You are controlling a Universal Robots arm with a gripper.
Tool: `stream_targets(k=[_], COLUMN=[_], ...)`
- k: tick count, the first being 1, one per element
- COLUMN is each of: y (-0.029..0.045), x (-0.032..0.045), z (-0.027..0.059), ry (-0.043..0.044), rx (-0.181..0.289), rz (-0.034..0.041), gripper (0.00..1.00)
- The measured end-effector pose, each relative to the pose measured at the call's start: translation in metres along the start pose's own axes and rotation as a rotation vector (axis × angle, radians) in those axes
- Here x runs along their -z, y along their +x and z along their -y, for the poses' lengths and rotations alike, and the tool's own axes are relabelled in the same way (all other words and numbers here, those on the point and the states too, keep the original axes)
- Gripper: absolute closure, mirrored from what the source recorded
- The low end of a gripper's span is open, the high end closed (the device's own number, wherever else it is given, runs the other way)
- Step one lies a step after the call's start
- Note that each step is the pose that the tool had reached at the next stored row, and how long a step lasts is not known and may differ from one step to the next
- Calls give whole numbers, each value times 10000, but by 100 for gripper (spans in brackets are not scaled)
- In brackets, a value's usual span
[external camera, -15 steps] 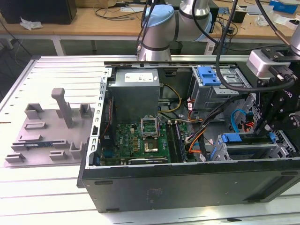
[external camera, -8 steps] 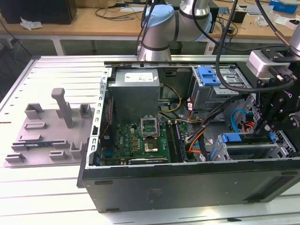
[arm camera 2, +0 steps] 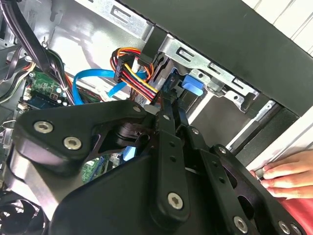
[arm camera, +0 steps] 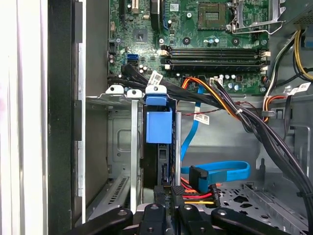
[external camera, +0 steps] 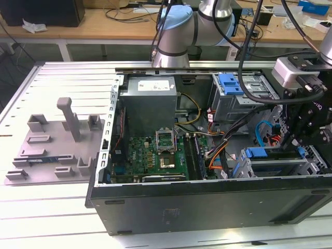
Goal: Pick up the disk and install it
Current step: 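Insert the first disk wire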
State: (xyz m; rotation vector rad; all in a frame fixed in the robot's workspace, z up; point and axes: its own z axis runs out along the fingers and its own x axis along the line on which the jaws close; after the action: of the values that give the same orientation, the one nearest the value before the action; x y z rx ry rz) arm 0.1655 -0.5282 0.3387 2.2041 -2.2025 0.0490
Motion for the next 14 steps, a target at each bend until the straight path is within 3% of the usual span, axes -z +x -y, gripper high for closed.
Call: stream_targets(k=[14], y=[-1], x=[-26], z=[-3], ry=[0], rx=[0], rz=[2], gripper=[83])
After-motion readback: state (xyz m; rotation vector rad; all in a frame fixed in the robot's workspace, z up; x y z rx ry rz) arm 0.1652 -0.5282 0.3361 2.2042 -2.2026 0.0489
